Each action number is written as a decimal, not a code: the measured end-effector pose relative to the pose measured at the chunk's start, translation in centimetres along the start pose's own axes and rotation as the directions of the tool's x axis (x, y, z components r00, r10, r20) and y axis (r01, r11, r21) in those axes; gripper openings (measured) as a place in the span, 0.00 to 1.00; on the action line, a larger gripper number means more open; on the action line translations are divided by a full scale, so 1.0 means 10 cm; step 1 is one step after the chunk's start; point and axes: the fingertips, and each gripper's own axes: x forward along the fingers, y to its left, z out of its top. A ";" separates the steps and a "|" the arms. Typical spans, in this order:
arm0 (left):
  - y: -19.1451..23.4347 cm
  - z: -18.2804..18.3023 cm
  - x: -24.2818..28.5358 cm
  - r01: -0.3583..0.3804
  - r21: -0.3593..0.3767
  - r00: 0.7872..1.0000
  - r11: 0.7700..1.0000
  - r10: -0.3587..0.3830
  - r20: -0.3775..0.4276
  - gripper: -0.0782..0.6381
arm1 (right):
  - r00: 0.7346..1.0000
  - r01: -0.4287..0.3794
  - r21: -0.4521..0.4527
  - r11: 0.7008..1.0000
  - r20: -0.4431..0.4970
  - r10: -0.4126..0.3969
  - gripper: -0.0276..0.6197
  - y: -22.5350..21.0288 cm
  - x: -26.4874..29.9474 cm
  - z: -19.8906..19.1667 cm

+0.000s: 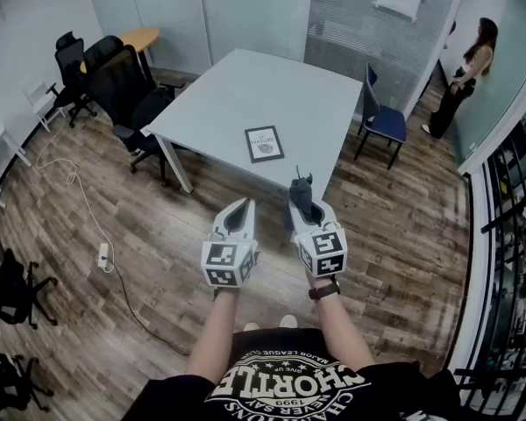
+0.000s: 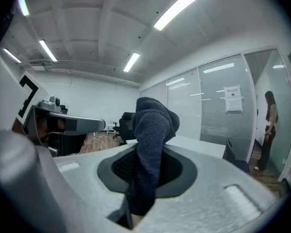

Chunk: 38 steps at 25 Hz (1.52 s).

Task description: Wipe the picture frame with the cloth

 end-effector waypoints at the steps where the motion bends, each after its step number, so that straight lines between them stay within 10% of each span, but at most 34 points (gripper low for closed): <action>1: 0.00 0.00 -0.01 0.000 0.000 1.000 1.000 0.000 -0.001 0.12 | 1.000 -0.004 -0.001 1.000 -0.001 0.004 0.15 0.03 0.00 0.00; 22: 0.56 -0.25 0.14 0.038 -0.065 0.999 0.997 -0.039 -0.018 0.12 | 0.997 0.032 0.076 0.997 0.074 -0.038 0.16 0.32 0.40 -0.03; 38: 1.31 0.19 2.70 -0.098 -0.004 0.995 0.995 0.098 0.004 0.12 | 0.994 -0.085 0.147 0.985 0.079 0.074 0.16 -1.60 2.70 0.33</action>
